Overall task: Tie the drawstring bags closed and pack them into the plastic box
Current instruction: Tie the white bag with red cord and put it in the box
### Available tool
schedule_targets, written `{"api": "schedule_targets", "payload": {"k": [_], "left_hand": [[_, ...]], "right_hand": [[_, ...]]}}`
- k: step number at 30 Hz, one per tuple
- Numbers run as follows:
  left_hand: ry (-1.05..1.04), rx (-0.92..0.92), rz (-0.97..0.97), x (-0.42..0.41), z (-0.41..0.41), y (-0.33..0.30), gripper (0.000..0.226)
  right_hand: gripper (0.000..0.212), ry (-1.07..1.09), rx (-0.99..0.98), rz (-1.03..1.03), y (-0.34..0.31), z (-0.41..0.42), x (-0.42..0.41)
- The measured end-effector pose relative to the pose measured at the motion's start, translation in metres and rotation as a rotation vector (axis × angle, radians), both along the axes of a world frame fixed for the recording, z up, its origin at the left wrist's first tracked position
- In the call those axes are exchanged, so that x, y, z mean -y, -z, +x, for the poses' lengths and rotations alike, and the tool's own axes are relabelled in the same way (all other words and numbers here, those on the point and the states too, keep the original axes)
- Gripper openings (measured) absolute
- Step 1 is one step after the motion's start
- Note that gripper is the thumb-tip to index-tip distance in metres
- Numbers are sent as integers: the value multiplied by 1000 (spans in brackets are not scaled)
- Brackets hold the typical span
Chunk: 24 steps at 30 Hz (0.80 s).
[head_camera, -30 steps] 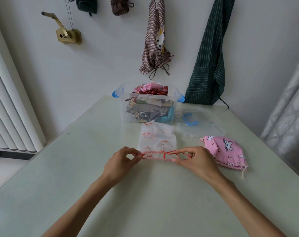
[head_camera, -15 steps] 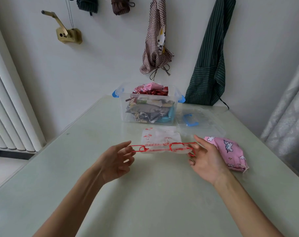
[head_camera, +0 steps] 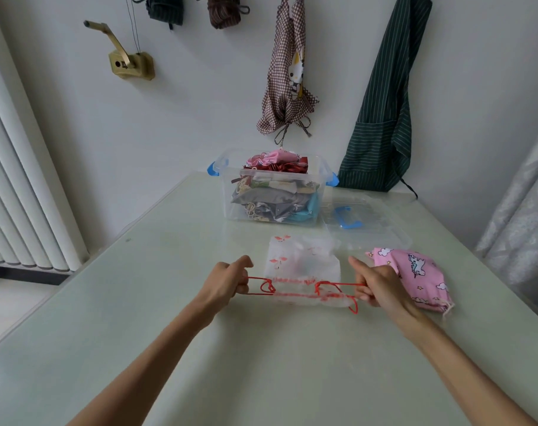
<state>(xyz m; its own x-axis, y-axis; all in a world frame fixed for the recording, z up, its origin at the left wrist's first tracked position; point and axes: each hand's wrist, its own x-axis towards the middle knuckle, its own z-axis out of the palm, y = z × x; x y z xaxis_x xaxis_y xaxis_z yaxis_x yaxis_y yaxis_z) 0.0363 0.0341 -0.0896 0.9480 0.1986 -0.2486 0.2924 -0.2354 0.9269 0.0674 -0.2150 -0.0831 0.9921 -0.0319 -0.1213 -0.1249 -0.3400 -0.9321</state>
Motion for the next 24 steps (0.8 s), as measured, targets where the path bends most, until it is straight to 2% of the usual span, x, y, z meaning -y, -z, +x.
{"api": "schedule_targets", "payload": {"k": [2, 5, 9, 11, 14, 18, 20, 22, 24], "left_hand": [[67, -41, 32, -7, -3, 1, 34], [292, -122, 171, -18, -9, -4, 15], [455, -138, 381, -16, -10, -11, 22], [435, -65, 454, -12, -10, -7, 24], [313, 73, 678, -4, -15, 2, 32], [180, 302, 854, 10, -27, 8, 26], [135, 343, 892, 11, -29, 10, 13], [91, 325, 884, 5, -29, 12, 12], [107, 287, 733, -3, -27, 14, 14]], "right_hand": [[38, -72, -74, 15, -1, -6, 8], [6, -176, -75, -125, -2, -15, 16], [12, -291, -12, -271, 0, -21, 12], [19, -291, 86, -413, 3, -22, 8], [22, -267, 230, -639, 9, -25, 4], [8, -192, 382, -597, 9, -32, 1], [9, -174, 426, -571, 8, -33, 4], [7, -150, 480, -588, 9, -34, 12], [7, -136, 503, -545, 10, -34, 18]]}}
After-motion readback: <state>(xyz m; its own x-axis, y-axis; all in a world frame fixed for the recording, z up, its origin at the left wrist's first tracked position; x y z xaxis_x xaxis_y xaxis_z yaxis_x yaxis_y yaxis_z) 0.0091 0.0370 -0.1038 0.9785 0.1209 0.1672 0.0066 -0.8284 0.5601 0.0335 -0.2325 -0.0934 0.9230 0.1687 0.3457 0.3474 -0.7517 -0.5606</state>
